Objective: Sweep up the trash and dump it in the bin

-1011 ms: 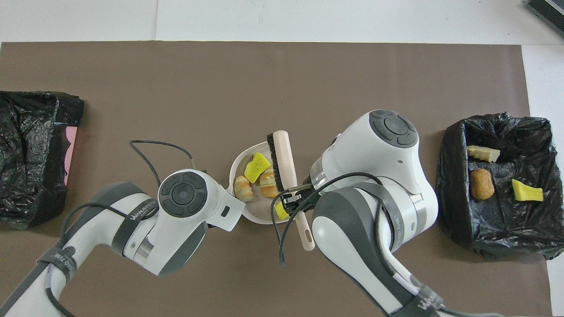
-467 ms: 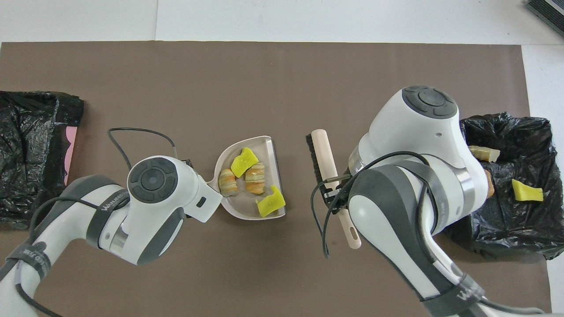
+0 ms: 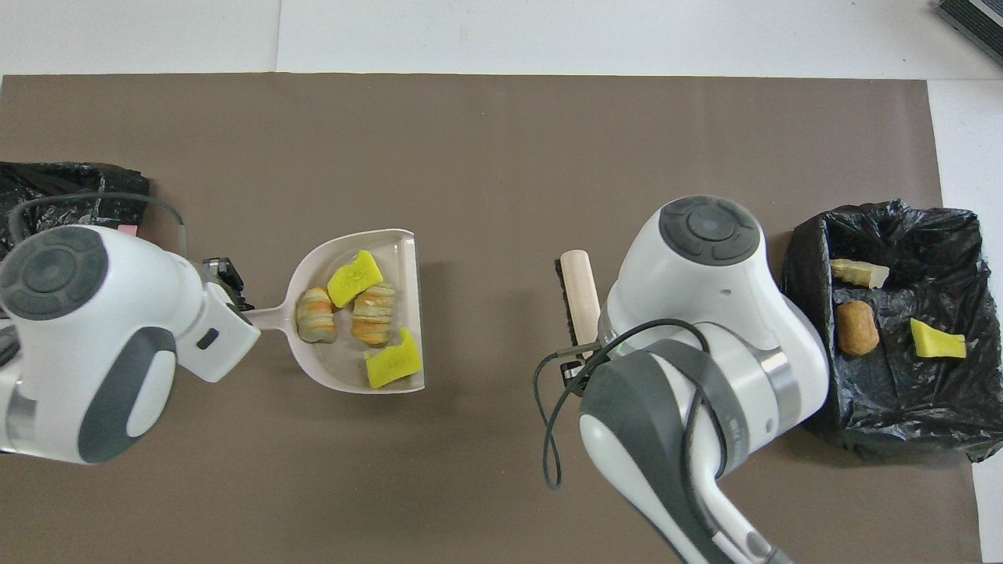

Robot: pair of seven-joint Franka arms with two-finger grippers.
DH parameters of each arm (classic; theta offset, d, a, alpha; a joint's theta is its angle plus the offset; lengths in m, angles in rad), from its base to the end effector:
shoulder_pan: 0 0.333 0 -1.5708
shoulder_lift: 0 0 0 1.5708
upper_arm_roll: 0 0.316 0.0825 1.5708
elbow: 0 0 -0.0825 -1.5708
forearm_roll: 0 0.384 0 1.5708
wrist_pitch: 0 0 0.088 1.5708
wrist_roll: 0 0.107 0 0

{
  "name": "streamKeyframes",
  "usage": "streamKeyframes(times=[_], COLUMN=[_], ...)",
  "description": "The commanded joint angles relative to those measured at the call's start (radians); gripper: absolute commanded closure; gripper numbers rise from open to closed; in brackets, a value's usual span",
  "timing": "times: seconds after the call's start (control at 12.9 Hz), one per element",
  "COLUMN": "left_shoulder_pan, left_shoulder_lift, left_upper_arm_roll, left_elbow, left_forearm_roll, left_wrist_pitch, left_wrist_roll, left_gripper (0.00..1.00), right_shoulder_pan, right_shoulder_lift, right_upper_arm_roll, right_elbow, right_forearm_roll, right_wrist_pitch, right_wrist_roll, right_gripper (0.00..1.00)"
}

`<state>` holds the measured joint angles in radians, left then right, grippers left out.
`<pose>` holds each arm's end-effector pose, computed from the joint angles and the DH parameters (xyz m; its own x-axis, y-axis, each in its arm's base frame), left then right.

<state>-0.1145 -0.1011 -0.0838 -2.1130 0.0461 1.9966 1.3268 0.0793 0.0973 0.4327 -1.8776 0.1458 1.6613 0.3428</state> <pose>0.5093 -0.1003 0.4579 0.0267 -0.9983 -0.0525 -0.9996 -0.0269 0.0036 0.4738 0.2765 0.4418 0.9291 0.1403 -0.3422 0.1264 -0.9900 -0.0629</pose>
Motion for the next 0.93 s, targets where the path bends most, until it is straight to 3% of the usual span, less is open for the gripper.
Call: streamKeyframes(times=[0.0, 0.39, 0.7, 0.86], left_shoulder_pan=[-0.004, -0.004, 0.018, 0.03], left_shoulder_lift=[-0.005, 0.015, 0.115, 0.138], left_upper_arm_roll=[0.119, 0.408, 0.617, 0.668], left_elbow=[0.097, 0.249, 0.411, 0.435], left_forearm_roll=[-0.031, -0.083, -0.052, -0.042], left_wrist_pitch=[-0.094, -0.156, -0.148, -0.093], left_wrist_roll=[0.18, 0.415, 0.572, 0.65], left_gripper=[1.0, 1.0, 1.0, 1.0], right_shoulder_pan=[0.098, 0.275, 0.405, 0.418], right_shoulder_lift=[-0.031, 0.042, 0.145, 0.154], right_upper_arm_roll=[0.006, 0.008, 0.004, 0.004], right_elbow=[-0.084, -0.103, -0.106, -0.141], right_forearm_roll=[-0.017, -0.009, -0.018, -0.022], right_wrist_pitch=[0.098, 0.201, 0.302, 0.373], right_wrist_roll=[0.149, 0.339, 0.444, 0.502], right_gripper=[1.0, 1.0, 1.0, 1.0])
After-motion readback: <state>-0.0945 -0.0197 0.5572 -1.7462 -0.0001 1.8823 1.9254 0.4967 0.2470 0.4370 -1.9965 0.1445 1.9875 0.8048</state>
